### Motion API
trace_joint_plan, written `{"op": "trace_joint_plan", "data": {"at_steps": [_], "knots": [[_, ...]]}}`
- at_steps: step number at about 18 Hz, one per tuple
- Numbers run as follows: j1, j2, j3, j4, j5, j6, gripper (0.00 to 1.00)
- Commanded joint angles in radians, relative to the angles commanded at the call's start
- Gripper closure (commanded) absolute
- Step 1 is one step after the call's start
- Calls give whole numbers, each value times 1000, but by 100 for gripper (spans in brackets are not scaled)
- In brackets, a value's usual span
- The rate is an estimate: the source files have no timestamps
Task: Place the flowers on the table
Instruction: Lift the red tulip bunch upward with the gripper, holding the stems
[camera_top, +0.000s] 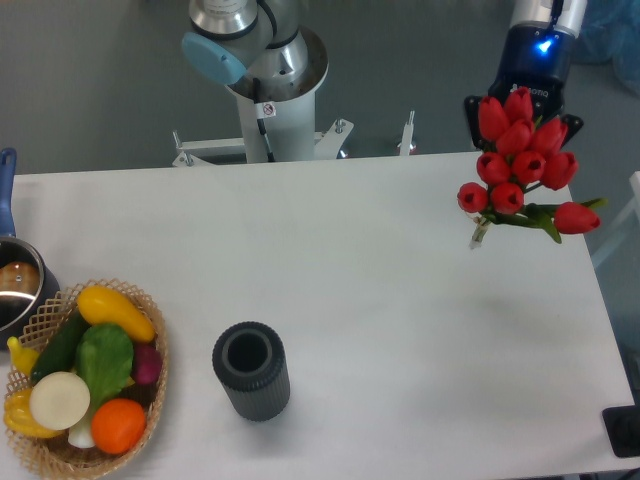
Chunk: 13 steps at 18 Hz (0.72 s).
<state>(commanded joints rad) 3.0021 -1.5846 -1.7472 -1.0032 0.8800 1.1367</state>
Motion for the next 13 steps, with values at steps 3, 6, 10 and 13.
{"op": "trace_joint_plan", "data": {"at_steps": [3, 6, 10, 13], "knots": [[-31, 8, 0, -23, 112, 2, 70], [-41, 11, -3, -57, 290, 5, 69], [-100, -3, -9, -71, 460, 8, 69], [-127, -41, -18, -80, 500, 9, 69]]}}
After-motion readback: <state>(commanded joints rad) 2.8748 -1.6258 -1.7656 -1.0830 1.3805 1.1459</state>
